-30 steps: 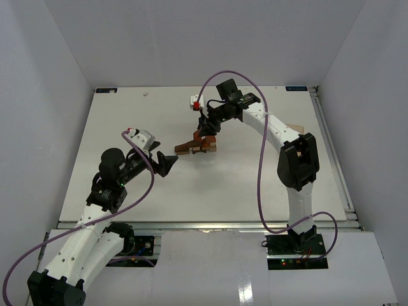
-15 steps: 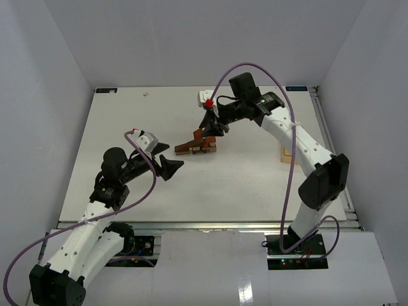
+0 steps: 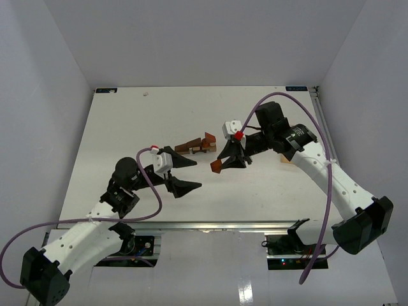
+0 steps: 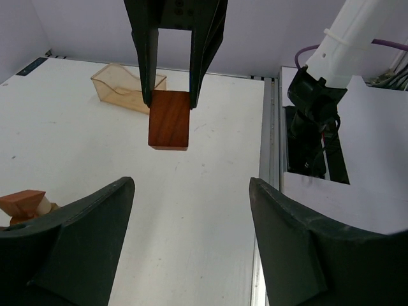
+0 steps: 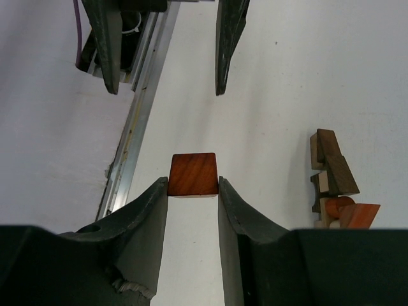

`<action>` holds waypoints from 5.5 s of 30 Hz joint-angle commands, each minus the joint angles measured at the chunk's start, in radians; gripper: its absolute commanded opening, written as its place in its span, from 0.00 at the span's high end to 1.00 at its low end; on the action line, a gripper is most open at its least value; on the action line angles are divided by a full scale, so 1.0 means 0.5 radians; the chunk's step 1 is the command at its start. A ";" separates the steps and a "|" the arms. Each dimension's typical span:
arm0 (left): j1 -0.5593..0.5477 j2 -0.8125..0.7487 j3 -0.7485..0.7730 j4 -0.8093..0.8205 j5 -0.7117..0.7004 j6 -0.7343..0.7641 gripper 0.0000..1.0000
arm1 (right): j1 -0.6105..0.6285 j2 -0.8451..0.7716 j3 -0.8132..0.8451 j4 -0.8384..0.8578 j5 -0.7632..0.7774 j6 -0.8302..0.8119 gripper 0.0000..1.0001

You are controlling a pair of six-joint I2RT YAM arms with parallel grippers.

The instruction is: Build the wood block tower

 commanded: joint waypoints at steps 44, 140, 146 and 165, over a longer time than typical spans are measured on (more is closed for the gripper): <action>-0.258 0.046 0.407 -1.028 -0.923 0.253 0.23 | -0.343 0.539 0.159 0.104 0.715 -0.255 0.85; -0.170 -0.344 0.193 -1.074 -1.134 0.316 0.14 | -0.352 1.860 1.031 0.038 0.966 -0.590 0.64; -0.165 -0.351 0.193 -1.074 -1.129 0.319 0.14 | -0.350 1.882 1.054 0.069 0.965 -0.557 0.65; -0.156 -0.365 0.190 -1.074 -1.117 0.319 0.14 | -0.304 1.891 1.026 0.077 0.946 -0.546 0.66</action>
